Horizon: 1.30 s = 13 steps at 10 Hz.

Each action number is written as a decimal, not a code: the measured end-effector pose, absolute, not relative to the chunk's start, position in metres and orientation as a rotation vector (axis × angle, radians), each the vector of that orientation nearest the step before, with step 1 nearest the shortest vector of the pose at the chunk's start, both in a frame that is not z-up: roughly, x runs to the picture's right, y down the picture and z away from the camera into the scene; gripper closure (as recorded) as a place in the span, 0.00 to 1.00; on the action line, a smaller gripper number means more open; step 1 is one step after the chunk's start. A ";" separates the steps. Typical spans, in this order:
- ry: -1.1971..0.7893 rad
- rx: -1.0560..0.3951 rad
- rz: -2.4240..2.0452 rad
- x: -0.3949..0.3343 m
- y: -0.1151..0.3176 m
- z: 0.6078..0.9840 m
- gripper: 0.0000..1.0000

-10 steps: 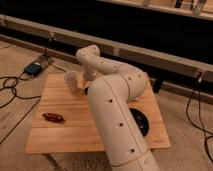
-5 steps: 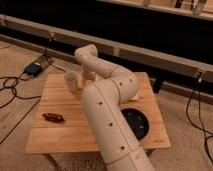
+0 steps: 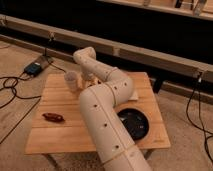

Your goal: Place the eraser in the ceramic cup

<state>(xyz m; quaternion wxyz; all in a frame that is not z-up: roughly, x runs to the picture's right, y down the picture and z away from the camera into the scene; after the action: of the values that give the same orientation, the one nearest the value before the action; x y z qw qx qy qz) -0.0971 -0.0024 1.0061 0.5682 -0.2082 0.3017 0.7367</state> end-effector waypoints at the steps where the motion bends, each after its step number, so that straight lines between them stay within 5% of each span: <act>1: 0.715 -0.489 1.731 -0.097 -0.001 1.008 0.35; 10: 0.716 -0.508 1.829 -0.063 0.001 1.018 0.36; 13: 0.696 -0.517 1.852 -0.055 0.001 1.020 0.59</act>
<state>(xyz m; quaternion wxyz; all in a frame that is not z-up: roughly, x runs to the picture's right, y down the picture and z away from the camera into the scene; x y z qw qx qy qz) -0.0545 0.0005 1.0197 0.5210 -0.2158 0.2906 0.7730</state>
